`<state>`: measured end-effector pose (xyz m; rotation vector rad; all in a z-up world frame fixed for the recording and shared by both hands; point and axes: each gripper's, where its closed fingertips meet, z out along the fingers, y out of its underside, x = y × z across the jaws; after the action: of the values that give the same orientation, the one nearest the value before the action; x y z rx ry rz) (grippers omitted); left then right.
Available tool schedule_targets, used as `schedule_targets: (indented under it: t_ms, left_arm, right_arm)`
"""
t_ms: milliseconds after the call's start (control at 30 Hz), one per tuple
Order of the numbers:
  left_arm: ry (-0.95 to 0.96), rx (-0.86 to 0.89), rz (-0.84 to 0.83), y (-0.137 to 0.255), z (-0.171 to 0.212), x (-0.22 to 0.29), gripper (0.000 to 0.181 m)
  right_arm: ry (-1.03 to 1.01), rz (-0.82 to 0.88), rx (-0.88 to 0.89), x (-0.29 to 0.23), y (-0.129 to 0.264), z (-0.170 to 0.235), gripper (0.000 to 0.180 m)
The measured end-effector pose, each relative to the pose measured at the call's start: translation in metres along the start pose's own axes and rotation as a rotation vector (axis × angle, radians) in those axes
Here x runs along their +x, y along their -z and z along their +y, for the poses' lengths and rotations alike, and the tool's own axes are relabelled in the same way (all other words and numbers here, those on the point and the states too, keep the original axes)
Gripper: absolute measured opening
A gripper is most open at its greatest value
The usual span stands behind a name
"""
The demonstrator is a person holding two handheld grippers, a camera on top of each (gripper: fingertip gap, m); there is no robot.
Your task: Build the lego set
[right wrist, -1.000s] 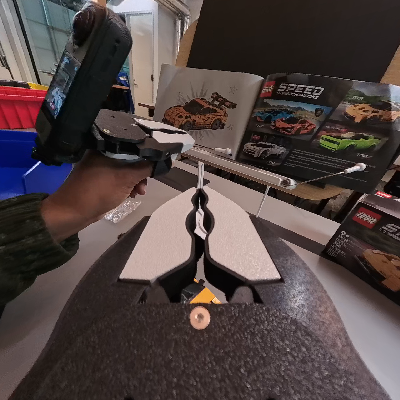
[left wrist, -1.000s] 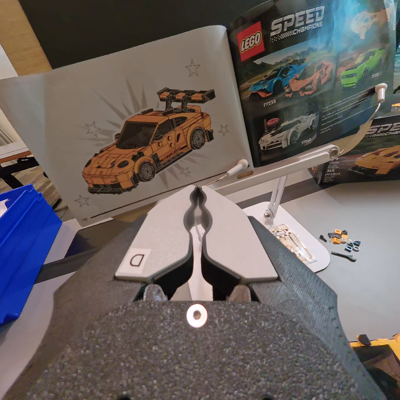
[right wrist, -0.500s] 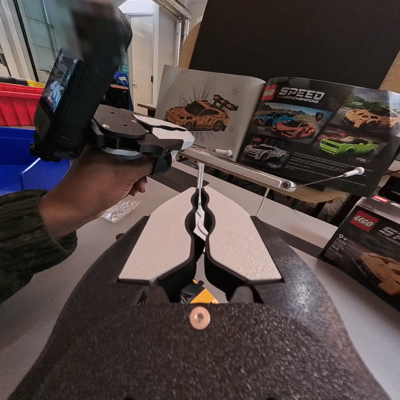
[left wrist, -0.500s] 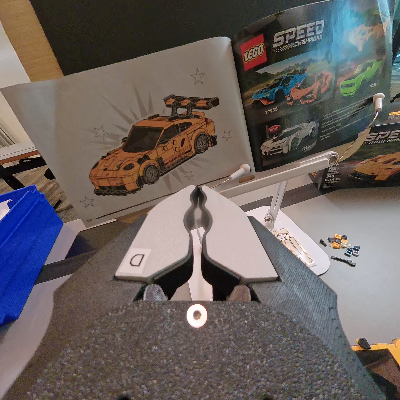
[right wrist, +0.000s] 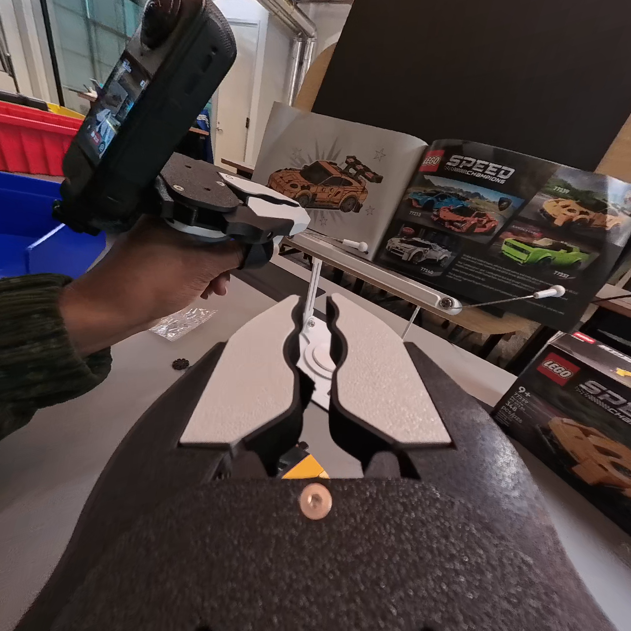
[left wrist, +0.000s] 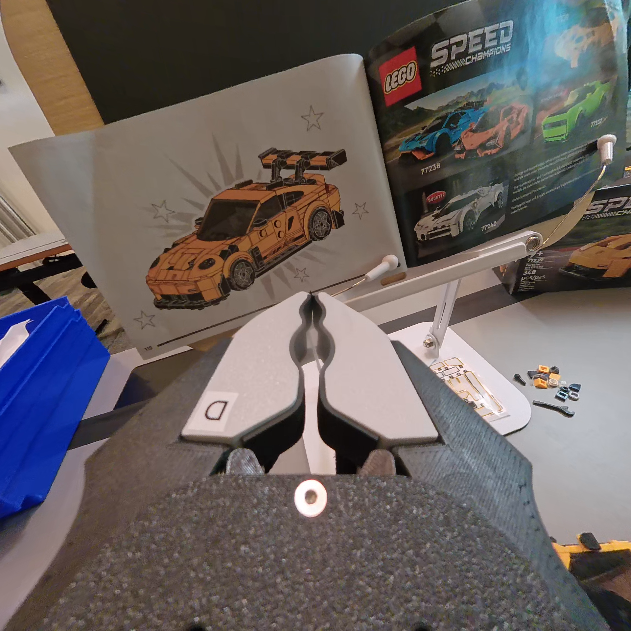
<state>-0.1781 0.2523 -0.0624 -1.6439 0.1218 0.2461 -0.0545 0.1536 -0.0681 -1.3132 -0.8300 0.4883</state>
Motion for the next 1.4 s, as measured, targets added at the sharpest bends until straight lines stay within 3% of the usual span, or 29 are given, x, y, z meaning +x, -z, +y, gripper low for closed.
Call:
schedule_targets:
  t_ms: [233,600,1400]
  left_arm:
    - [0.070,-0.002,0.068,0.001,0.007,0.000,0.000]
    - [0.114,0.041,0.055,0.007,0.000,-0.027,0.004]
    - [0.103,0.039,0.039,0.001,0.006,-0.025,0.000]
  right_arm:
    - [-0.009,-0.004,-0.021,0.002,-0.001,0.004,0.021]
    - [-0.003,0.026,-0.035,0.011,-0.001,0.007,0.021]
    - [0.019,0.008,-0.074,0.011,-0.005,0.021,0.018]
